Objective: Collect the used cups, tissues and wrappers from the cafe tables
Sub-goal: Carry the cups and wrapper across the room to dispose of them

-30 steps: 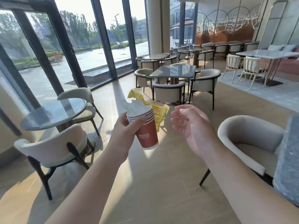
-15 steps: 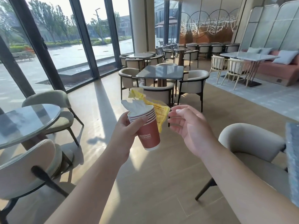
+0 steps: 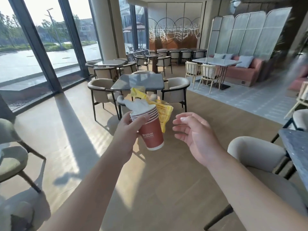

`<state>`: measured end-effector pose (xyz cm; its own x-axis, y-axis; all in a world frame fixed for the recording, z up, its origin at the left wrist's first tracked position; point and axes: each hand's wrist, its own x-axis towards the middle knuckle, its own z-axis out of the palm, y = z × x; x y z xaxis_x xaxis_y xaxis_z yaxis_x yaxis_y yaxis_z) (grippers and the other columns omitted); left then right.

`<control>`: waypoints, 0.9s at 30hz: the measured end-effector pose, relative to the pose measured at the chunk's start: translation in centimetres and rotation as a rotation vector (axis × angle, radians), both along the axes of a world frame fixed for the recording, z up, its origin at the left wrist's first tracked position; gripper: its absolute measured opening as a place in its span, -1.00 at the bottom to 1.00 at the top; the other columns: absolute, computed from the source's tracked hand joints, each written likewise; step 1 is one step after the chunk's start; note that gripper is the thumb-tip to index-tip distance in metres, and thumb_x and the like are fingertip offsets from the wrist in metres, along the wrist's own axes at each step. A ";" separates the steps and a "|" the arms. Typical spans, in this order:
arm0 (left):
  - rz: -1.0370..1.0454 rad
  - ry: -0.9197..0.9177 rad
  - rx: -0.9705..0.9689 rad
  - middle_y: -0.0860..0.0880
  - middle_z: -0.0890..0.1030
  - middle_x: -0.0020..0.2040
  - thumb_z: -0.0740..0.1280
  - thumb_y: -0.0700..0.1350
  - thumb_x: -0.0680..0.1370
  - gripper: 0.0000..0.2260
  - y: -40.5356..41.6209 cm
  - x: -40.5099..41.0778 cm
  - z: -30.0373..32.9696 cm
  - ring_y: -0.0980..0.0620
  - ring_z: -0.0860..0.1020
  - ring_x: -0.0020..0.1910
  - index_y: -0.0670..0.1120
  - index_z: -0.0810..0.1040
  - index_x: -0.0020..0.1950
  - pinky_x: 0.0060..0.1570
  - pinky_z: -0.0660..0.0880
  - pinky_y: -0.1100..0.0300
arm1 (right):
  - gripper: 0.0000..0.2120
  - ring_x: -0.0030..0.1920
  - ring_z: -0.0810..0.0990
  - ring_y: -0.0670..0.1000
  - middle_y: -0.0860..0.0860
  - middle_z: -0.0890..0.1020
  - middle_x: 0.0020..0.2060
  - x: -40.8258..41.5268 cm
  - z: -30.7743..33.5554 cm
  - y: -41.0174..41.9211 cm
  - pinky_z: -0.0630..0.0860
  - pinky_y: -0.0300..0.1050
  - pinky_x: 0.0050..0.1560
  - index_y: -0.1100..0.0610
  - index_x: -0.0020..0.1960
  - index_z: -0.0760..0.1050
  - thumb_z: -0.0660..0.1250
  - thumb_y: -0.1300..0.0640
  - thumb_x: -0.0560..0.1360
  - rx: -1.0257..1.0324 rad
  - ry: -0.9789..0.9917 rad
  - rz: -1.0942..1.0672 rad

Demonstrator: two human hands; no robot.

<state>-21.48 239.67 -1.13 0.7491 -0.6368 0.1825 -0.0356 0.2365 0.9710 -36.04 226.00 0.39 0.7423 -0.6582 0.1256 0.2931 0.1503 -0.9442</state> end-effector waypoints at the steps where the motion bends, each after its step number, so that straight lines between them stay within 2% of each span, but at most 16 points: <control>1: -0.014 0.010 0.002 -0.03 0.73 0.10 0.52 0.10 0.29 -0.43 -0.9 1.0 -0.4 0.05 0.70 0.03 -0.03 0.59 0.27 -0.09 0.59 0.18 | -0.83 -0.19 0.61 0.00 0.04 0.65 -0.19 0.8 -0.3 -0.7 0.53 -0.15 -0.21 0.12 -0.06 0.57 0.22 0.27 0.59 -0.001 0.015 -0.012; 3: -0.020 0.020 0.008 -0.03 0.74 0.06 0.55 0.07 0.29 -0.44 -2.8 3.0 -1.0 0.03 0.71 0.01 -0.04 0.59 0.25 -0.10 0.61 0.19 | -0.82 -0.19 0.61 -0.01 0.03 0.65 -0.20 2.5 -0.7 -2.1 0.53 -0.16 -0.21 0.12 -0.07 0.57 0.22 0.28 0.58 -0.002 0.024 -0.042; 6: -0.047 -0.007 0.030 -0.09 0.73 0.09 0.56 0.04 0.30 -0.38 -6.1 6.0 -1.7 -0.06 0.71 0.07 -0.11 0.55 0.31 -0.01 0.62 0.08 | -0.83 -0.17 0.61 0.00 0.03 0.66 -0.19 4.9 -0.9 -4.9 0.54 -0.16 -0.21 0.12 -0.08 0.57 0.23 0.28 0.58 -0.019 0.027 -0.091; 8: -0.081 0.003 0.046 -0.07 0.73 0.10 0.56 0.07 0.27 -0.33 -8.7 7.6 -2.0 -0.01 0.71 0.06 -0.09 0.53 0.34 -0.07 0.62 0.16 | -0.86 -0.14 0.61 0.01 0.03 0.66 -0.18 6.5 -1.1 -7.1 0.53 -0.14 -0.18 0.09 -0.09 0.57 0.26 0.24 0.56 -0.043 0.035 -0.108; 10: -0.118 -0.003 0.067 -0.05 0.73 0.10 0.55 0.02 0.33 -0.37 -11.4 9.3 -2.2 0.03 0.71 0.02 -0.08 0.52 0.36 -0.14 0.60 0.25 | -0.91 -0.12 0.61 -0.01 0.03 0.66 -0.16 8.3 -1.0 -9.7 0.54 -0.13 -0.17 0.08 -0.09 0.58 0.30 0.15 0.46 -0.059 0.035 -0.111; 14: -0.126 -0.025 0.075 -0.02 0.73 0.10 0.54 0.04 0.34 -0.40 -17.3 13.6 -1.8 0.05 0.71 0.03 -0.05 0.53 0.35 -0.16 0.58 0.30 | -0.85 -0.12 0.64 -0.02 0.04 0.67 -0.13 12.4 -1.3 -15.9 0.55 -0.15 -0.19 0.07 -0.08 0.59 0.30 0.09 0.39 -0.052 -0.010 -0.111; 17: -0.116 -0.025 0.085 0.00 0.74 0.09 0.55 0.10 0.28 -0.37 -22.4 16.8 -1.9 0.03 0.71 0.05 -0.02 0.54 0.32 -0.13 0.60 0.26 | -0.87 -0.12 0.64 -0.02 0.00 0.68 -0.15 15.5 -2.3 -20.8 0.55 -0.14 -0.18 0.04 -0.11 0.60 0.31 0.09 0.38 -0.026 -0.020 -0.113; 21: -0.131 -0.010 0.131 -0.02 0.74 0.11 0.55 0.03 0.35 -0.41 -30.4 20.3 -2.3 -0.01 0.71 0.08 -0.04 0.53 0.35 -0.05 0.59 0.15 | -0.88 -0.15 0.63 -0.03 -0.01 0.69 -0.18 18.4 -2.9 -28.4 0.54 -0.14 -0.17 -0.02 -0.19 0.63 0.32 0.09 0.38 0.035 -0.022 -0.136; 25: -0.175 -0.033 0.140 -0.05 0.73 0.13 0.55 0.07 0.33 -0.36 -38.2 22.6 -1.4 -0.04 0.70 0.09 -0.05 0.52 0.37 -0.04 0.61 0.11 | -0.89 -0.15 0.63 -0.03 -0.01 0.68 -0.18 20.5 -1.9 -36.2 0.54 -0.16 -0.19 0.01 -0.16 0.62 0.32 0.09 0.37 0.040 -0.028 -0.166; 27: -0.202 -0.043 0.135 -0.05 0.73 0.13 0.56 0.10 0.31 -0.35 -41.7 23.5 -1.0 -0.06 0.70 0.10 -0.02 0.52 0.36 0.02 0.64 0.02 | -0.90 -0.14 0.63 -0.03 0.00 0.68 -0.18 21.4 -1.3 -39.6 0.54 -0.15 -0.18 0.03 -0.13 0.61 0.31 0.13 0.43 0.022 -0.046 -0.186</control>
